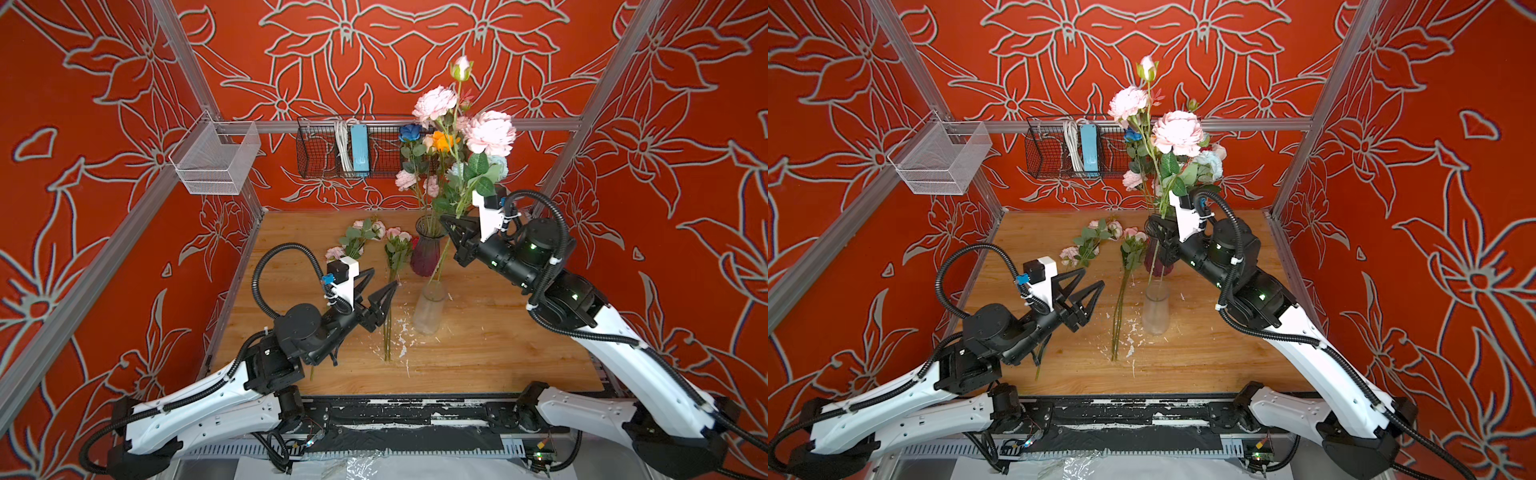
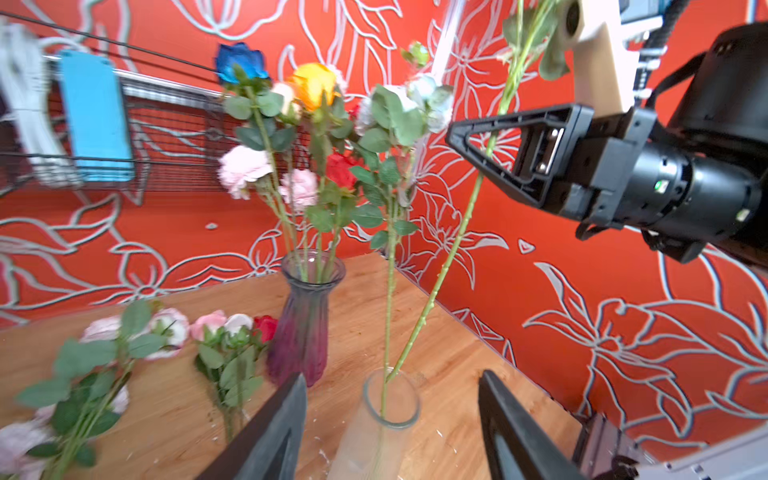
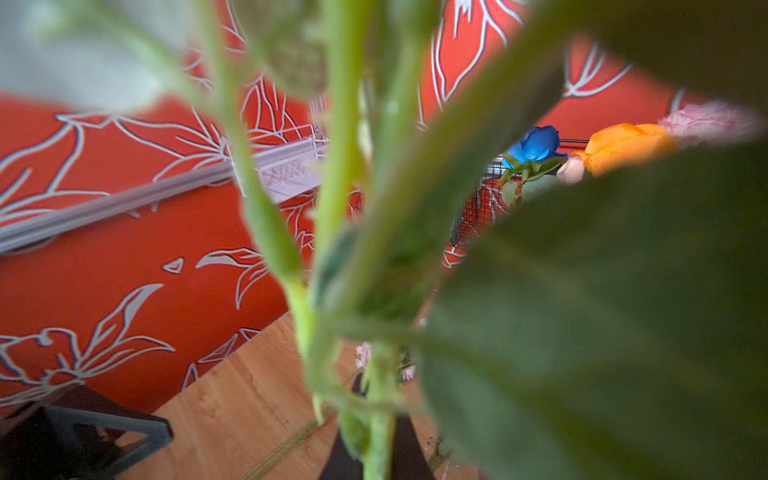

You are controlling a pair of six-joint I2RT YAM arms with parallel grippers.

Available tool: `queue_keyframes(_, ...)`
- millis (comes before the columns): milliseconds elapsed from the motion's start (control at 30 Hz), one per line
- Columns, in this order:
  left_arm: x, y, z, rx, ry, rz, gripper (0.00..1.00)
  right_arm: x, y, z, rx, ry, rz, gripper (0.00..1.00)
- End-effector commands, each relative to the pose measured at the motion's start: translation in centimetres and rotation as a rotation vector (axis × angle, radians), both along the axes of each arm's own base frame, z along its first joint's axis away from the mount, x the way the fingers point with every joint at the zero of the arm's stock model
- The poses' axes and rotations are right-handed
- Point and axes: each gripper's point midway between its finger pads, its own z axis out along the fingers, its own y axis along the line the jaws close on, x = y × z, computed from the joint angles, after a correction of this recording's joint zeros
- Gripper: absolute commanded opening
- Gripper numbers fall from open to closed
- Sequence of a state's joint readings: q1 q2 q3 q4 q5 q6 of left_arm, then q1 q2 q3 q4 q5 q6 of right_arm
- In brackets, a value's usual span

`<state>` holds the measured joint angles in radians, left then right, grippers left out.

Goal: Arrange the flowers into the vase
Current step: 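Lower the pink rose stem into the glass cup with the right gripper, then open the right gripper and withdraw it while the left reaches toward loose roses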

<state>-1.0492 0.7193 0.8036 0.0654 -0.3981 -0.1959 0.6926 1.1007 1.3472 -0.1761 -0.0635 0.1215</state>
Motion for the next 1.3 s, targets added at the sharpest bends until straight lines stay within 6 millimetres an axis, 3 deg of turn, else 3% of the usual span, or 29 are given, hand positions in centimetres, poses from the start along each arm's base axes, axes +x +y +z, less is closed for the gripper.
queue_keyframes(0, 0.6, 1.1, -2.8, 0.033, 0.062, 0.072, 0.66, 1.7, -0.5, -1.2, -0.120, -0.040, -0.073, 0.00)
queue_keyframes(100, 0.6, 1.4, -3.2, 0.040, 0.068, 0.080, 0.66, 2.5, -0.1, -2.9, -0.150, 0.007, -0.085, 0.00)
queue_keyframes(367, 1.4, 1.0, -4.9, 0.092, 0.082, 0.115, 0.69, 2.0, 0.3, -9.7, -0.145, 0.157, -0.052, 0.01)
queue_keyframes(633, 2.7, 0.8, -9.3, 0.139, 0.186, 0.156, 0.70, 1.8, 1.0, -14.8, -0.162, 0.254, -0.027, 0.05)
queue_keyframes(967, 3.8, 1.5, -11.7, 0.140, 0.262, 0.182, 0.70, 1.2, 0.1, -16.4, -0.157, 0.271, -0.048, 0.20)
queue_keyframes(1267, 4.5, 1.9, -12.4, 0.158, 0.278, 0.200, 0.70, 0.0, -0.6, -15.0, -0.121, 0.252, -0.036, 0.25)
